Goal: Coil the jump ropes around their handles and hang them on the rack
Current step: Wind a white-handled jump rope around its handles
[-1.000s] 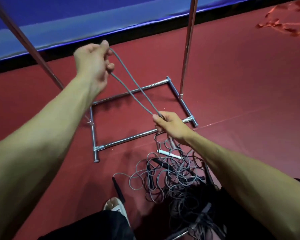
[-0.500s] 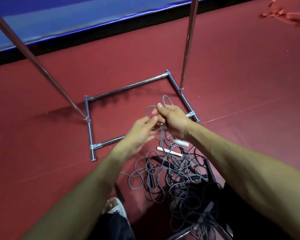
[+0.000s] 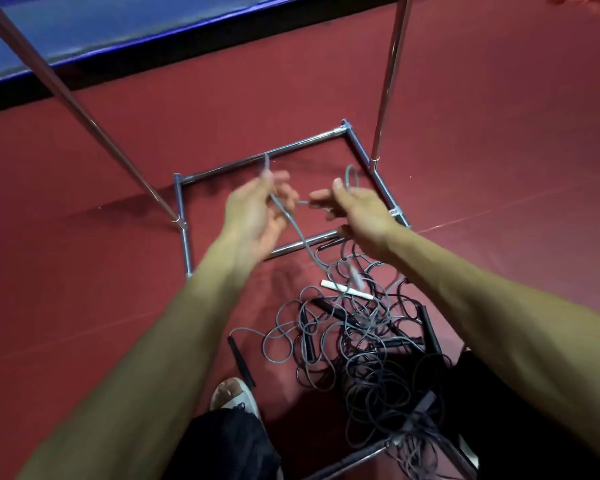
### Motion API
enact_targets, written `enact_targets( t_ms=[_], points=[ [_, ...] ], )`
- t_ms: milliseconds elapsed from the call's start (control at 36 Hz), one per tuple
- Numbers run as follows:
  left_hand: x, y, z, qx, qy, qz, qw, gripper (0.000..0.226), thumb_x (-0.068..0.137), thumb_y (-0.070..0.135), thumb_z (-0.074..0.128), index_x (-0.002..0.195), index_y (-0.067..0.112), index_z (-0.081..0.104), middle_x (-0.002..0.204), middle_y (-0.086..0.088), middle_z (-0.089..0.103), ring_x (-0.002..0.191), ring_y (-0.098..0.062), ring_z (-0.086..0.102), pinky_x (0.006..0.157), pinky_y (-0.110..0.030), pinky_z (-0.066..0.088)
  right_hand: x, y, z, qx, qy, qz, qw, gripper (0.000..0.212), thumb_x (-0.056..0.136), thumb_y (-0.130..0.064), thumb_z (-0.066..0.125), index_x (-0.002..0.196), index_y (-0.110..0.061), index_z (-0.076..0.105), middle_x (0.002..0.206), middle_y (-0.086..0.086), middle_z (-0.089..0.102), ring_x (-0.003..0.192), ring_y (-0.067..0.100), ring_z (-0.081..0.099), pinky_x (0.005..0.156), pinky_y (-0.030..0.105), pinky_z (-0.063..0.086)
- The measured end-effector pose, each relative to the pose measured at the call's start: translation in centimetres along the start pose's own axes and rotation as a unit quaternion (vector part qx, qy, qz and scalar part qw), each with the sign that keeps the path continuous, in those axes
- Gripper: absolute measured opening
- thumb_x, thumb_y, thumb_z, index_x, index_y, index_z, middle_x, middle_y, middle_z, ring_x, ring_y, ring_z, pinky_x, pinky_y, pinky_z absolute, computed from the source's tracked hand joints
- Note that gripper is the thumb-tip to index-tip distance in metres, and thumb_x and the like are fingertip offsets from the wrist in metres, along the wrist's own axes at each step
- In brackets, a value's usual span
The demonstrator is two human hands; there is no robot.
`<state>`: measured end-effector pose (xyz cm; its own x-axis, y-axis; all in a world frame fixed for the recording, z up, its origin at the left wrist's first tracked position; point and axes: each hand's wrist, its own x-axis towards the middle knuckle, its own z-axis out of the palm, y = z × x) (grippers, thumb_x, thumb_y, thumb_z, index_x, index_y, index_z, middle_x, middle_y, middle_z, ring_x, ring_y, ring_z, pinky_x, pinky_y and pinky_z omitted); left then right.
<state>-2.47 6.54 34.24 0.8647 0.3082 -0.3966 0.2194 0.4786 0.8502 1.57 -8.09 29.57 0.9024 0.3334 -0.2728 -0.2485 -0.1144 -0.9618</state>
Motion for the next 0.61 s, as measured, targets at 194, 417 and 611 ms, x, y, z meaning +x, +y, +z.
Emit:
enact_targets(
  t_ms=[194, 417, 611],
  points=[
    [2.5, 5.7, 2.9, -0.166, -0.012, 0.056, 0.984, 0.032, 0.105, 0.016, 0.037, 0.082, 0.001, 0.054, 0.052, -0.006, 0.057, 0.048, -0.015, 0.06, 0.048, -0.02, 0.05, -2.2, 2.0, 2.4, 0.047, -0.168, 0.021, 0.984, 0.053, 0.105, -0.043, 0.029, 0.084, -0.018, 0.069, 0.058, 0.003, 0.065, 0.056, 0.029, 0.04, 0.046, 0.031, 0.023],
    [4.9, 2.2, -0.6, 0.168, 0.082, 0.031, 0.982, 0.04, 0.106, 0.037, 0.033, 0.081, 0.016, 0.055, 0.072, -0.002, 0.053, 0.053, -0.011, 0.051, 0.049, -0.022, 0.041, -0.6, 0.0, -0.1, 0.167, -0.049, 0.059, 0.983, 0.041, 0.106, -0.038, 0.034, 0.077, -0.014, 0.05, 0.047, -0.01, 0.027, 0.041, 0.006, 0.023, 0.048, 0.021, 0.034],
    [0.3, -12.8, -1.2, 0.144, 0.041, -0.171, 0.974, 0.036, 0.106, 0.034, 0.035, 0.101, 0.005, 0.057, 0.088, -0.012, 0.062, 0.08, -0.027, 0.061, 0.064, -0.03, 0.056, 1.6, -1.8, 0.3, 0.242, 0.059, 0.067, 0.966, 0.044, 0.106, -0.038, 0.034, 0.071, -0.014, 0.044, 0.045, -0.004, 0.027, 0.038, 0.01, 0.023, 0.047, 0.021, 0.031]
  ],
)
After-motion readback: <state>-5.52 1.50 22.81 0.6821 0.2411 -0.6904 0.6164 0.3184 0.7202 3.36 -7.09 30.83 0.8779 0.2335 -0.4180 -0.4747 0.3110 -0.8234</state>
